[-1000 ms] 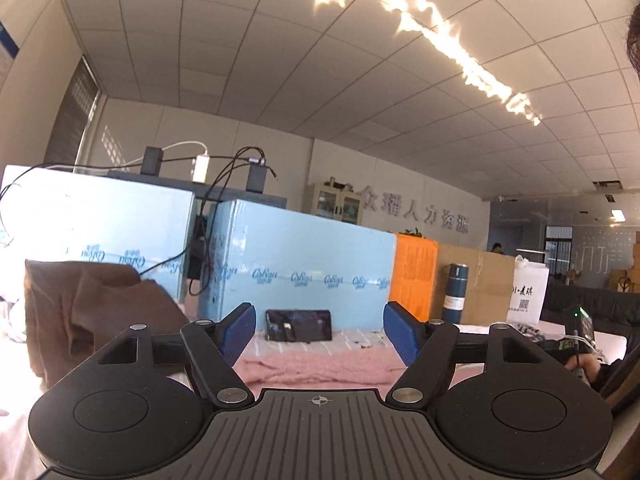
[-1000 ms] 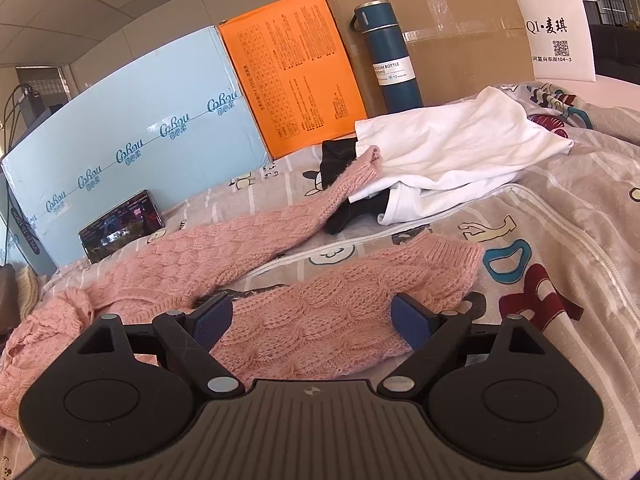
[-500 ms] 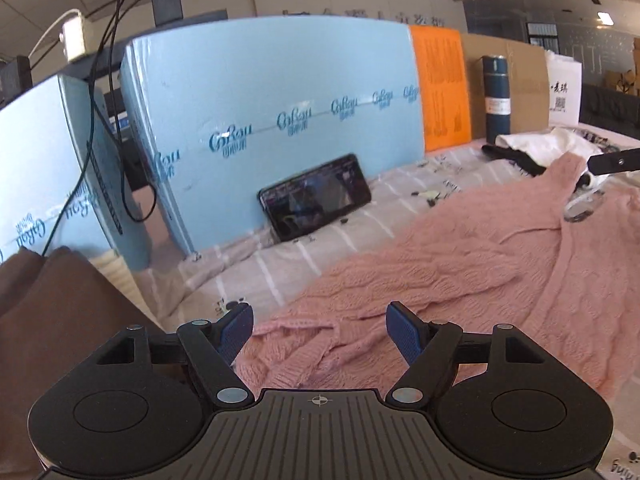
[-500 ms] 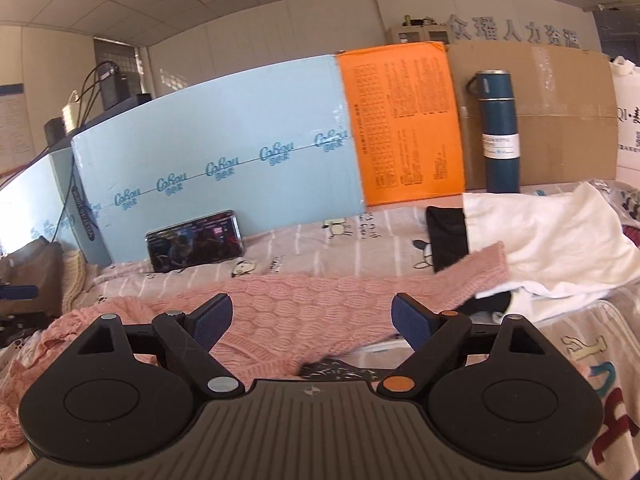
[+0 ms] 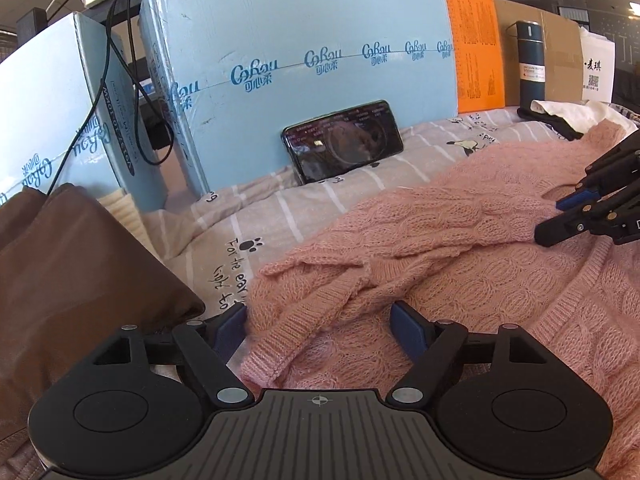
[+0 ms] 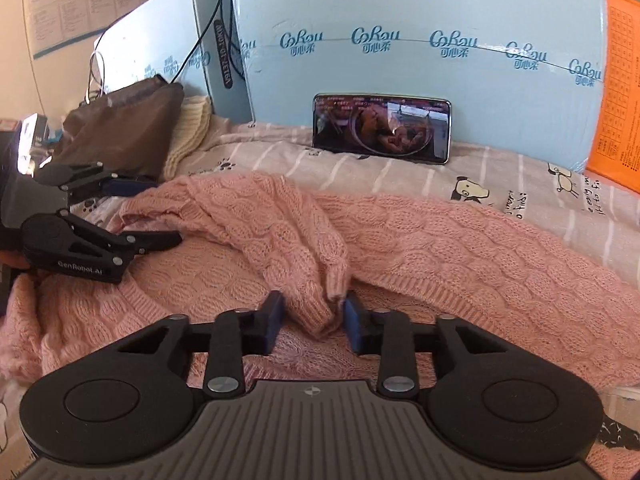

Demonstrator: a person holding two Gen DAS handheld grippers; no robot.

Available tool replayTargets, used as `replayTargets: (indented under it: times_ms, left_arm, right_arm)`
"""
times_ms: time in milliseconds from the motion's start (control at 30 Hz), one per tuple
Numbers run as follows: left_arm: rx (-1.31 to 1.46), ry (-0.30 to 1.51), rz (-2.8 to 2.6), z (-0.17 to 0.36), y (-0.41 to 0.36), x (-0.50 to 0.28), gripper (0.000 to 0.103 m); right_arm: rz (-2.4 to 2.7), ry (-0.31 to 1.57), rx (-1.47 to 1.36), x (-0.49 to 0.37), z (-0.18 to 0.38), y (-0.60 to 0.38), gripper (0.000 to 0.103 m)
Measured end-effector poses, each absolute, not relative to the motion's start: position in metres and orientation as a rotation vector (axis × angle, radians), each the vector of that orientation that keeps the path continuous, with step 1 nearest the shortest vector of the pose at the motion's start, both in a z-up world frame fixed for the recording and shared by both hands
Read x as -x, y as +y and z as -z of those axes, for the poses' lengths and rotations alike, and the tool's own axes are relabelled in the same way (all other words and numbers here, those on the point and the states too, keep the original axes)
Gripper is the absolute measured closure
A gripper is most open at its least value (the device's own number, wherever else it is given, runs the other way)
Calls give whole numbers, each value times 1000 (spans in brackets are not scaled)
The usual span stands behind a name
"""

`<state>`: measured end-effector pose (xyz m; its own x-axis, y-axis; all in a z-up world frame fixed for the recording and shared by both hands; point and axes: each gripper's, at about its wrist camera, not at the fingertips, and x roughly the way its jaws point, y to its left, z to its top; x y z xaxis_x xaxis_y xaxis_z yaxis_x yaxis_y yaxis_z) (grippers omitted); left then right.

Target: Fold clothes

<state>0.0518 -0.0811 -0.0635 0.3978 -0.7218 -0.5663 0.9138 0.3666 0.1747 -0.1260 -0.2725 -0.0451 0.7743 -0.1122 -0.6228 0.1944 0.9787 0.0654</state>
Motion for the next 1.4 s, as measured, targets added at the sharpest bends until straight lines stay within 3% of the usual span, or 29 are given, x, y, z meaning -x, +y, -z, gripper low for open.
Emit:
replayTargets:
  times_ms: [67,367,600,700,733,767,1033,1267,1400]
  left_arm:
    - [-507,436,1095,64,-82,-52,24]
    - [-505,438,1094,65,-83,-51,23]
    - [-497,447,1095,66,-82,-52,22]
    - [-493,451,1094,66,-82,-52,21]
    - [-491,453,1095,66,-82,-53,21]
    - [-489,455,1095,66,-82,-53,21]
    - [-454,440,1085,63,-78,-54,20]
    - [-594,295,1077,37,-94,-32,21]
    - [-595,305,1143,21,-126,-27,21]
  right_arm:
    - [155,638,-106,125,38,-272,92]
    - [222,433,-238,83,-14,-312,92]
    - [319,523,-497,34,2,-359,92]
    - [325,556,-589,26,12,-370,76]
    - [327,557,-611,25,14,-374,61]
    - [330,544,-619,27,14,-376,53]
    - [396,472,-743,68,10,-399,42]
    - [460,395,-787,155,2,-407,33]
    - [506,359,-759,205,10,-399,30]
